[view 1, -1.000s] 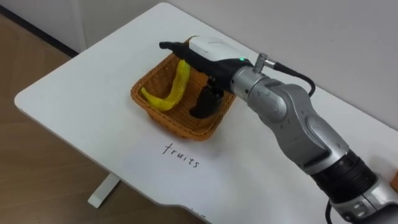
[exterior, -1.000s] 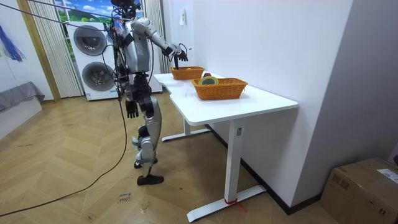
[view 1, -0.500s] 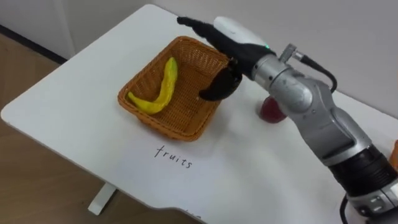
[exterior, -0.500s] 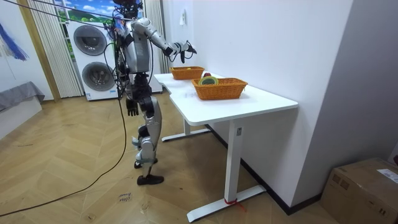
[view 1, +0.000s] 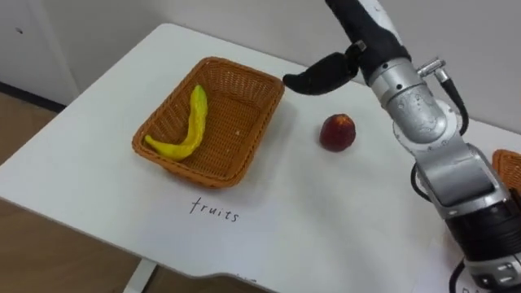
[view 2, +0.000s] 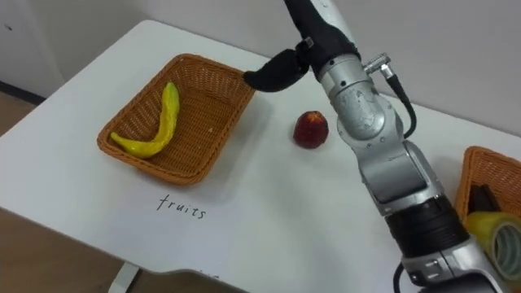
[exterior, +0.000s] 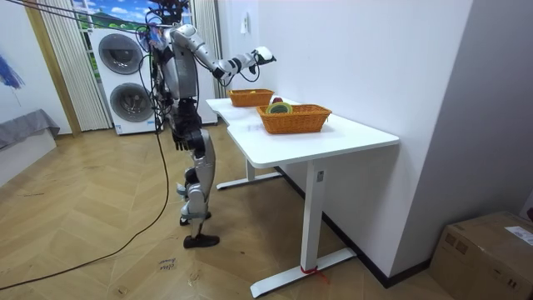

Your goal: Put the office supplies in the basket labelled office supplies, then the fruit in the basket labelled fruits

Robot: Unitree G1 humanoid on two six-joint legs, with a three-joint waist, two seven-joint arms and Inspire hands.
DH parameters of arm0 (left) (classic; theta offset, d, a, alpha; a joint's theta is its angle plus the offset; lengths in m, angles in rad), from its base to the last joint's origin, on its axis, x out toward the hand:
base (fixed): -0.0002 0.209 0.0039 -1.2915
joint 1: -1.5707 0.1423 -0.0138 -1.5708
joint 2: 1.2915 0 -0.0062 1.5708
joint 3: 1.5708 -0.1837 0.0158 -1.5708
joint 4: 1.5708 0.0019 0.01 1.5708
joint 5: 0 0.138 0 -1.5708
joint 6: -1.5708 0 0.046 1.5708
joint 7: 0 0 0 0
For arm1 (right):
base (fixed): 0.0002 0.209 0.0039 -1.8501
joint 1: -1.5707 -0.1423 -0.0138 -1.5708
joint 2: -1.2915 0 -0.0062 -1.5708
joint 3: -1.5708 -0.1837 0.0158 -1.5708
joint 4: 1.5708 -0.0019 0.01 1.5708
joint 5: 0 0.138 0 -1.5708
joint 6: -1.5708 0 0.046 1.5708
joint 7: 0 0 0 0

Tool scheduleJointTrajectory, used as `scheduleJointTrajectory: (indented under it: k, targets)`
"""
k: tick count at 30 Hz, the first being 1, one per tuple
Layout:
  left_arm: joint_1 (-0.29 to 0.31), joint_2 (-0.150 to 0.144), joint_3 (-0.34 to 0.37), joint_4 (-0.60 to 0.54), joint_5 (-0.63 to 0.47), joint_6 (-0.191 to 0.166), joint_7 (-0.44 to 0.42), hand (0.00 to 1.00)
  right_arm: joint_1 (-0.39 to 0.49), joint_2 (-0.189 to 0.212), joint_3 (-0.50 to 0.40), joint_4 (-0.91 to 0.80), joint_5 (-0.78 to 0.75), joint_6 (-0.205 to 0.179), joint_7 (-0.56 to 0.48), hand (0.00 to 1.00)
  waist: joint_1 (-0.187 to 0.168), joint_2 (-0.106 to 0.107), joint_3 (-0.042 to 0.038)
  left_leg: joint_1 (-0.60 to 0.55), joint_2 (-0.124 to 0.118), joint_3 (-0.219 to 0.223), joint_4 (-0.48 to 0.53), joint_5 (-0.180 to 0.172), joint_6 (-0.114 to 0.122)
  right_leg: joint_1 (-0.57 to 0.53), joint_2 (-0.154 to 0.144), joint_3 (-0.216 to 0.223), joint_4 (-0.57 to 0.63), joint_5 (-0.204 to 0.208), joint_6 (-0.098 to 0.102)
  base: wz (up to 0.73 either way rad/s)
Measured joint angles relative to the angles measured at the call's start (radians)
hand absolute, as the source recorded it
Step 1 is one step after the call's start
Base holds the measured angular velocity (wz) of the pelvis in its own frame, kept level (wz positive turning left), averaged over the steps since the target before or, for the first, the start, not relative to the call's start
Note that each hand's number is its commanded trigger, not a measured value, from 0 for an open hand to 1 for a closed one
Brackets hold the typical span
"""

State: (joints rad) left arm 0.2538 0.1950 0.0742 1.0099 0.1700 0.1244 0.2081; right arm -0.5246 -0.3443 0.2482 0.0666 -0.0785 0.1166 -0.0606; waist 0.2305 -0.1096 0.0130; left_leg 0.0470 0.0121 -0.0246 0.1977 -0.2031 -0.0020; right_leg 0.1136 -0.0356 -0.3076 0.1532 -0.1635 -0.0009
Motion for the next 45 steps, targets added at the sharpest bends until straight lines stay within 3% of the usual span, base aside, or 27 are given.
scheduleJointTrajectory:
  k: [5,15,23,31,36,45]
  targets:
    - [0.023,-0.022,0.000,0.001,0.001,0.005,0.015,0.00,0.004,0.005,-0.003,0.017,0.068,-0.035,-0.089,0.00,-0.006,0.007,0.0004,0.007,-0.001,-0.001,0.004,0.000,0.000,0.009,-0.001,-0.004,0.000,0.000,0.000,0.00]
    - [0.036,-0.052,-0.002,0.001,0.000,0.017,0.003,0.00,0.005,0.007,-0.032,0.156,0.126,-0.054,-0.170,0.00,-0.008,0.026,-0.0028,0.004,-0.005,-0.010,0.007,0.003,0.003,0.018,-0.007,-0.025,0.000,0.000,0.000,0.05]
    - [0.038,-0.050,-0.004,-0.040,0.001,0.019,-0.021,0.00,0.005,0.007,-0.040,0.213,0.200,-0.054,-0.176,0.00,-0.023,0.024,-0.0052,-0.008,-0.009,-0.022,0.009,0.004,0.005,0.014,-0.012,-0.052,0.000,-0.001,0.002,0.06]
    - [0.021,-0.048,-0.020,-0.048,0.001,0.022,-0.034,0.00,0.005,0.007,-0.041,0.297,0.239,-0.054,-0.173,0.00,-0.039,0.033,-0.0047,0.003,-0.014,-0.026,0.013,0.005,0.008,0.026,-0.015,-0.052,-0.001,-0.002,0.004,0.01]
    - [0.010,-0.048,-0.021,-0.048,0.000,0.028,-0.045,0.00,0.006,0.008,-0.041,0.313,0.238,-0.053,-0.166,0.00,-0.050,0.042,-0.0098,0.006,-0.014,-0.028,0.008,0.006,0.007,0.029,-0.015,-0.053,-0.001,-0.002,0.004,0.00]
    - [0.014,-0.049,-0.020,-0.048,0.000,0.029,-0.044,0.00,0.048,0.024,-0.045,0.314,0.237,-0.052,-0.154,0.00,-0.061,0.042,-0.0098,0.008,-0.015,-0.030,0.007,0.006,0.007,0.031,-0.015,-0.052,-0.001,-0.002,0.005,0.00]
